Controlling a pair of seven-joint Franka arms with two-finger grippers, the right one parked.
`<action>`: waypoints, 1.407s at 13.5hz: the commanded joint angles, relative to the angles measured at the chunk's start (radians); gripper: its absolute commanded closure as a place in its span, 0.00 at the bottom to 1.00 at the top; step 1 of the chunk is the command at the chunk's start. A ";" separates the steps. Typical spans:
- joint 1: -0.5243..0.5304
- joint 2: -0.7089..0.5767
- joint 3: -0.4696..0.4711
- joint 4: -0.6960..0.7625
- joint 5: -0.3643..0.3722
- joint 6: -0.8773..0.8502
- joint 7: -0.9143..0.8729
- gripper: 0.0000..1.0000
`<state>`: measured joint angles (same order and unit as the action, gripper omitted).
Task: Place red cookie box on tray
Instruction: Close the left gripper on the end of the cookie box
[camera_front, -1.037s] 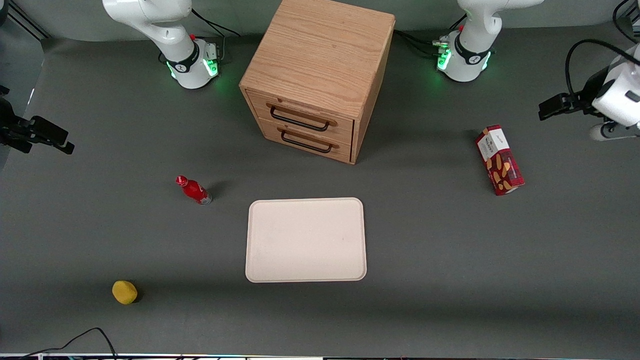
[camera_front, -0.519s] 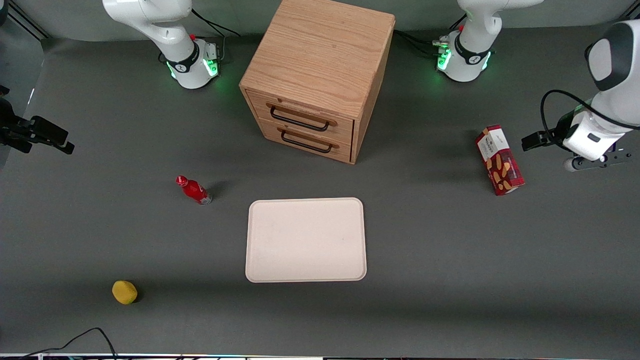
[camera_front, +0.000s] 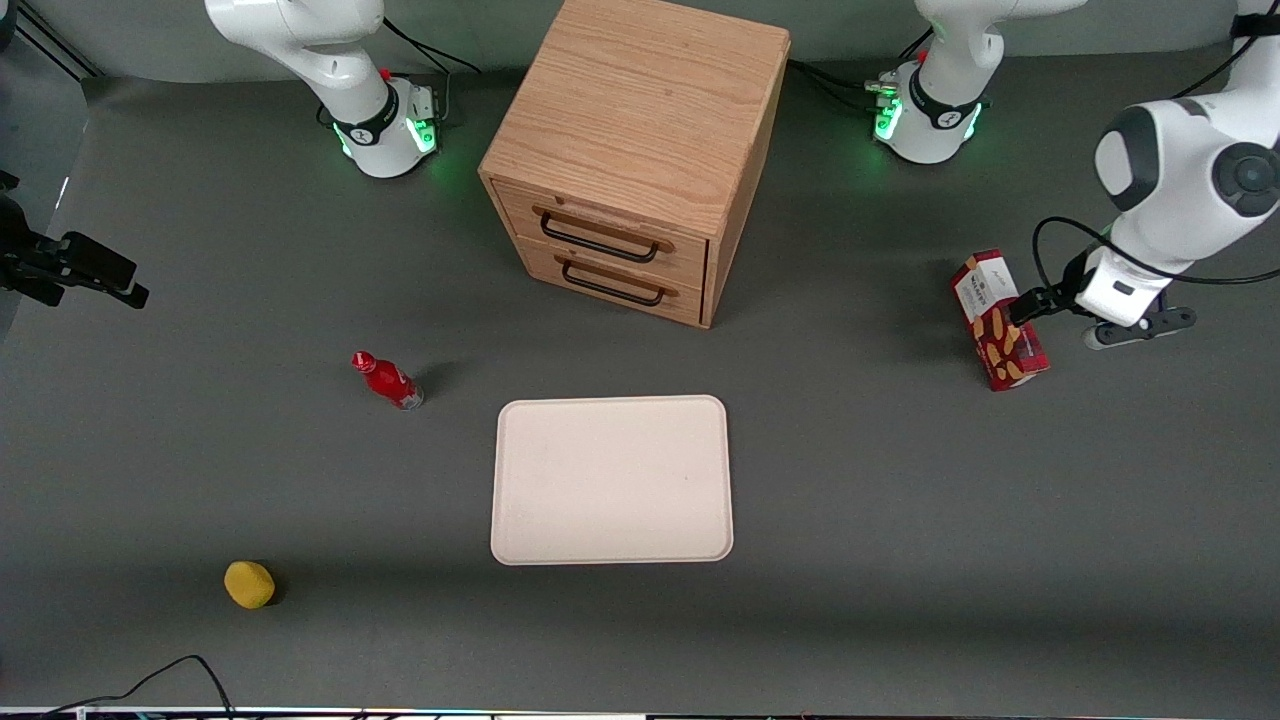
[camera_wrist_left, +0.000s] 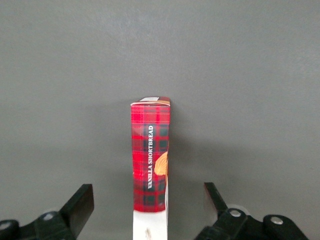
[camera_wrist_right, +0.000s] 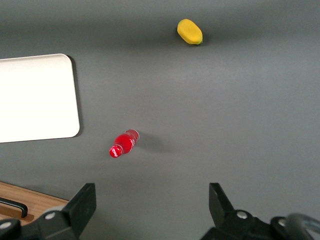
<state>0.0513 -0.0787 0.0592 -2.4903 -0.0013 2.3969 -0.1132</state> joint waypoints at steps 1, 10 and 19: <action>-0.002 0.051 0.001 -0.056 -0.026 0.141 0.010 0.03; -0.008 0.142 -0.002 -0.194 -0.026 0.449 0.012 0.17; -0.033 -0.040 -0.025 -0.199 -0.026 0.227 -0.006 1.00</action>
<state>0.0455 0.0278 0.0434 -2.6744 -0.0132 2.7596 -0.1132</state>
